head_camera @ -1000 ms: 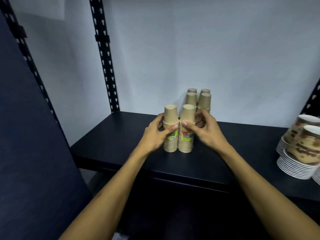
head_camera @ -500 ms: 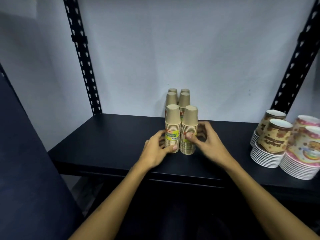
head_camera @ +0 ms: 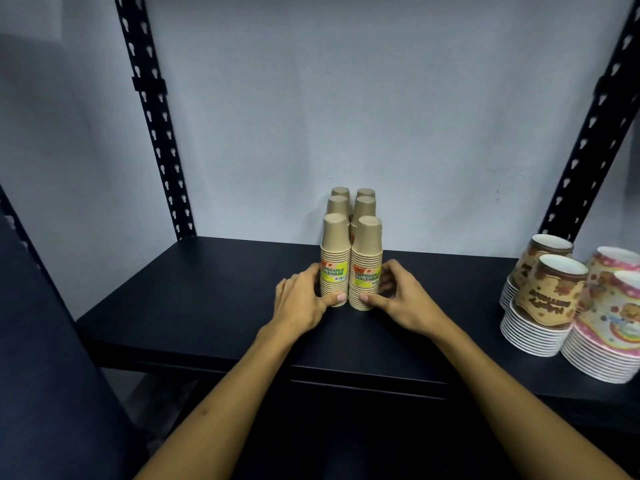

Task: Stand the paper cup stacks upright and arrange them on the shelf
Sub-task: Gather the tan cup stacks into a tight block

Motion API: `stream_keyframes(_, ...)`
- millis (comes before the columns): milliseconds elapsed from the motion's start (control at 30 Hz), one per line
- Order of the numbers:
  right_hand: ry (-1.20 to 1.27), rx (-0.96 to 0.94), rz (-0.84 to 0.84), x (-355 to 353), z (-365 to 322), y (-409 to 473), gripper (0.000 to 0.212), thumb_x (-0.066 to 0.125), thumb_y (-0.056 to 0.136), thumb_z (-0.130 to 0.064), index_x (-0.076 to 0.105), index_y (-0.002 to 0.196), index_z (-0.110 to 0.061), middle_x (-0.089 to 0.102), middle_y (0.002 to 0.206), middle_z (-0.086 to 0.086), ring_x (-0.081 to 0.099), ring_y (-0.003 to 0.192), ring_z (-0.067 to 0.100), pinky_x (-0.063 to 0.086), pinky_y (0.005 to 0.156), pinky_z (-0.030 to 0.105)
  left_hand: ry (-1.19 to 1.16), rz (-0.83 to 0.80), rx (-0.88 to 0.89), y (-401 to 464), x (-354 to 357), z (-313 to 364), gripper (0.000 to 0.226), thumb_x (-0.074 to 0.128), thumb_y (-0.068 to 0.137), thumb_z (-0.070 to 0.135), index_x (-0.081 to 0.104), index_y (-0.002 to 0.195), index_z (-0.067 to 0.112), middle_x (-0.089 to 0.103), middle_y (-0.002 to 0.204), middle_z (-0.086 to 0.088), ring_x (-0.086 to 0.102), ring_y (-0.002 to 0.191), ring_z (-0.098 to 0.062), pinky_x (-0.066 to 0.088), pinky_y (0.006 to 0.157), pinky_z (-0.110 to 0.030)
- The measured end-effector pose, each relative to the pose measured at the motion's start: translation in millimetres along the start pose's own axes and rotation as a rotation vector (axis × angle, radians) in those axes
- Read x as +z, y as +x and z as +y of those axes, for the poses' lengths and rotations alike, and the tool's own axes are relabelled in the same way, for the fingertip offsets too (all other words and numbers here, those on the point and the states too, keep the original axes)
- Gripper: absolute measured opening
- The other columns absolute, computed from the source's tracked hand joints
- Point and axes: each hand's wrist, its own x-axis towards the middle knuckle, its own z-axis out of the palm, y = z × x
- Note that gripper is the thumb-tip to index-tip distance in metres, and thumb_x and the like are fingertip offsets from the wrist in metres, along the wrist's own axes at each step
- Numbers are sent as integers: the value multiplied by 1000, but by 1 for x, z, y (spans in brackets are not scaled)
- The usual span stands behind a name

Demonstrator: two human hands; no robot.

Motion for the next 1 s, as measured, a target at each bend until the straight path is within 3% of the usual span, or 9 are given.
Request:
stream_keyframes(300, 43, 35, 54, 7, 10, 23, 45, 84, 79, -29, 53, 108, -16, 64, 101, 0, 63, 92, 17, 53, 80, 24, 20, 0, -33, 29, 4, -4, 69, 76, 77, 62, 58, 133, 28, 71, 124, 0, 62, 120, -24, 41, 109, -44)
stream_keyframes(433, 41, 48, 61, 10, 13, 26, 45, 83, 80, -31, 52, 109, -18, 64, 102, -2, 63, 93, 14, 54, 80, 25, -25, 19, -31, 34, 7, -9, 69, 78, 73, 63, 61, 129, 27, 72, 121, 5, 63, 117, -20, 43, 106, -43)
stream_keyframes(600, -23, 30, 111, 15, 14, 26, 43, 80, 84, -32, 52, 114, -19, 65, 103, -8, 62, 94, 10, 48, 77, 16, -63, 54, -63, 36, 17, -16, 65, 78, 69, 67, 56, 117, 30, 69, 116, 9, 61, 115, -17, 45, 103, -42)
stream_keyframes(800, -103, 41, 126, 17, 21, 26, 45, 76, 82, -48, 48, 114, -33, 66, 107, -7, 61, 104, 17, 55, 91, 41, -21, 37, -98, 39, 23, -21, 75, 66, 64, 82, 51, 122, 37, 65, 122, 7, 58, 120, -24, 46, 99, -44)
stream_keyframes(1000, -126, 60, 125, 19, 20, 26, 50, 68, 75, -64, 44, 111, -38, 66, 106, -9, 61, 102, 16, 55, 90, 46, 46, 36, -74, 38, 25, -18, 67, 64, 77, 74, 48, 127, 33, 62, 125, -1, 53, 120, -26, 42, 100, -41)
